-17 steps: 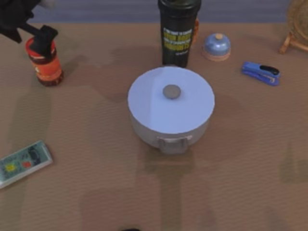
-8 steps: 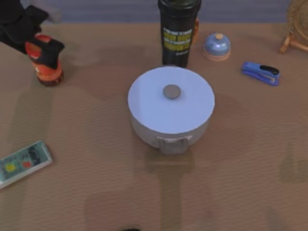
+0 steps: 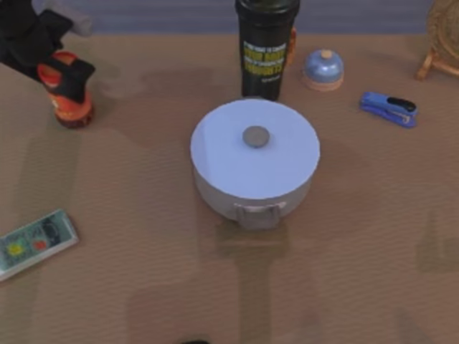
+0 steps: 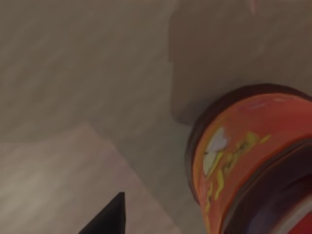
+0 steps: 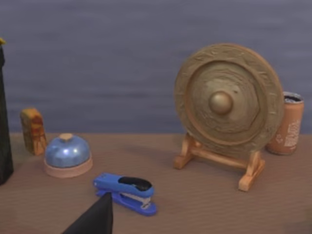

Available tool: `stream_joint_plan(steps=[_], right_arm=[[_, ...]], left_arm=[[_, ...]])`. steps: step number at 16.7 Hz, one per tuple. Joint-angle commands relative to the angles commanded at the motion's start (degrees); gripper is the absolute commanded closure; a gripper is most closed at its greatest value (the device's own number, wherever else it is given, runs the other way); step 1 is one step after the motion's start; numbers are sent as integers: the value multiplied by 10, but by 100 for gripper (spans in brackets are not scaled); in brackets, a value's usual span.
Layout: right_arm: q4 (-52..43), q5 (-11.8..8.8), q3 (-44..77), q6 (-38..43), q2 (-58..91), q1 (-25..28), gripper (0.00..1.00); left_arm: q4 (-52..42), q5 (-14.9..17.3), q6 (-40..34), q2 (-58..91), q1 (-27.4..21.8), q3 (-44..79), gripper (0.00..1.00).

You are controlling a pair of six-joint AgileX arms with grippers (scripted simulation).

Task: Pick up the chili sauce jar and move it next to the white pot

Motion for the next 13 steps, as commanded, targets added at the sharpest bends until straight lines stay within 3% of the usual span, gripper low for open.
stream_joint_plan(steps=[10,13], right_arm=[[0,0,0,0,0,0,0],[0,0,0,0,0,0,0]], left_arm=[[0,0,0,0,0,0,98],[0,0,0,0,0,0,100]])
